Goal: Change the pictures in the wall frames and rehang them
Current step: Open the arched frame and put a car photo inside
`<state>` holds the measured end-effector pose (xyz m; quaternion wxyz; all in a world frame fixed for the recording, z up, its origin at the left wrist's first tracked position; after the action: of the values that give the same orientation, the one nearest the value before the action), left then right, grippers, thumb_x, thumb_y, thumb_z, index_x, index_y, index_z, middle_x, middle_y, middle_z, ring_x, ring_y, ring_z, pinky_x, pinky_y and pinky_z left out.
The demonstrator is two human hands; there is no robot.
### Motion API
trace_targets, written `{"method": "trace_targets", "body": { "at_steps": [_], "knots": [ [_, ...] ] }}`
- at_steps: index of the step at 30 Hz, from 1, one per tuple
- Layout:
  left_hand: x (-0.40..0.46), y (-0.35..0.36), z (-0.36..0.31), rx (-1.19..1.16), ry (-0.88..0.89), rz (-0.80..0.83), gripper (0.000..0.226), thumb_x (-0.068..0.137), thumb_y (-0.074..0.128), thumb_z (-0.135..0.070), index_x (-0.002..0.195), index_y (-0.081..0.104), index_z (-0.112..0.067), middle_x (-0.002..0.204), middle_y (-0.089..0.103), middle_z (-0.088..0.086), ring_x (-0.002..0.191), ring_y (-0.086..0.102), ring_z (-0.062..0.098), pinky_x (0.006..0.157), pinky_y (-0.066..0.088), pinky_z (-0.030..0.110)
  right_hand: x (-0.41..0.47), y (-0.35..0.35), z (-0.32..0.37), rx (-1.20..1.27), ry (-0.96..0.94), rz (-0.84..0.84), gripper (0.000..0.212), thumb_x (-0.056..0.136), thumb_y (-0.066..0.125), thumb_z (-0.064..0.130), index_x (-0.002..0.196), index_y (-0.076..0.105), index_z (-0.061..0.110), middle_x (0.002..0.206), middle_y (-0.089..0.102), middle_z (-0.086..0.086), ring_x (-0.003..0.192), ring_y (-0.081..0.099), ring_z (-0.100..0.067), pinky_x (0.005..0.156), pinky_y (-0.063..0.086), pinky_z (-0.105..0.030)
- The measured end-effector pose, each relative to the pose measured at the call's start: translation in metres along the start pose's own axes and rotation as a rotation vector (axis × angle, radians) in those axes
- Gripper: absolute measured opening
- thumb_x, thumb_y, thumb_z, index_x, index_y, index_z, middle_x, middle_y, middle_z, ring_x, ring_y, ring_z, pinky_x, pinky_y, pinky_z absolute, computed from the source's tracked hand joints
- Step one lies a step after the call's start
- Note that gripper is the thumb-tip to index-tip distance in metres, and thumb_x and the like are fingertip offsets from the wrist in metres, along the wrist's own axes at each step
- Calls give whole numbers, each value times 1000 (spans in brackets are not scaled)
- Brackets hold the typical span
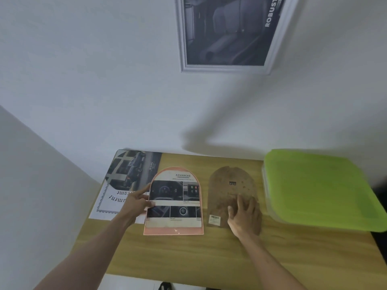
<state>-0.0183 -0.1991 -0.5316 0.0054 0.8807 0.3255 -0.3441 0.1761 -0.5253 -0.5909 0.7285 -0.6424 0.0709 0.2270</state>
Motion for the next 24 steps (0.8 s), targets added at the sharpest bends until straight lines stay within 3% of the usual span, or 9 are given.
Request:
{"method": "trace_targets", "body": {
  "at_steps": [5, 8, 11, 15, 18, 22, 24],
  "knots": [
    [10, 14, 0, 39, 25, 26, 78, 81, 60, 18, 144, 46, -26, 87, 77, 10, 79, 73, 25, 69, 58, 35, 3, -8, -2, -69, -45, -62, 67, 100, 25, 55, 157, 12, 23, 165, 7, -14, 152, 3, -34, 123, 7, -46],
    [14, 20, -2, 178, 85, -7, 74, 82, 56, 12, 140, 50, -35, 90, 76, 7, 78, 74, 22, 67, 60, 35, -5, -16, 27, 1, -190, -160, 58, 101, 37, 48, 151, 34, 18, 157, 30, -14, 146, 24, -33, 120, 21, -46],
    [15, 25, -4, 422, 190, -75, 65, 81, 54, -2, 132, 51, -42, 99, 70, 0, 84, 70, 20, 69, 60, 34, -17, -13, 65, 62, -354, -148, 47, 101, 45, 39, 142, 47, 16, 143, 48, -8, 134, 41, -27, 115, 30, -40],
    [14, 34, 4, 596, 232, -135, 62, 85, 57, -8, 142, 41, -23, 110, 51, 7, 93, 55, 21, 79, 49, 29, -33, -3, 105, 75, -457, -108, 42, 99, 49, 37, 136, 54, 18, 133, 55, -2, 122, 52, -20, 104, 43, -34],
    [6, 43, 11, 614, 243, -109, 55, 86, 63, -11, 136, 41, -16, 121, 46, 10, 97, 48, 21, 89, 49, 32, -42, 8, 120, 56, -441, -50, 42, 99, 48, 41, 134, 55, 20, 132, 54, 1, 120, 52, -19, 96, 47, -33],
    [1, 43, 25, 749, 248, -154, 57, 90, 64, -33, 135, 38, -10, 141, 33, 12, 123, 39, 29, 103, 43, 43, -52, 14, 126, -25, -372, -59, 44, 98, 47, 42, 132, 52, 15, 131, 52, -3, 120, 50, -21, 97, 46, -33],
    [2, 43, 36, 857, 204, -133, 72, 93, 58, -39, 147, 24, -6, 154, 14, 16, 142, 18, 34, 115, 28, 48, -55, 20, 129, -56, -339, -56, 49, 99, 45, 42, 137, 48, 11, 136, 48, -5, 124, 47, -24, 103, 41, -34]
  ]
}}
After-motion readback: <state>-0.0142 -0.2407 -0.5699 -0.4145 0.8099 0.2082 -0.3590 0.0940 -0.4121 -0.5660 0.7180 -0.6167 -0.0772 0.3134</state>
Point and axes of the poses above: each hand's wrist, its own x-axis towards the middle knuckle, its own y-axis out of the palm, z = x × y, the point moved 8 cm from there along x, towards the middle knuckle
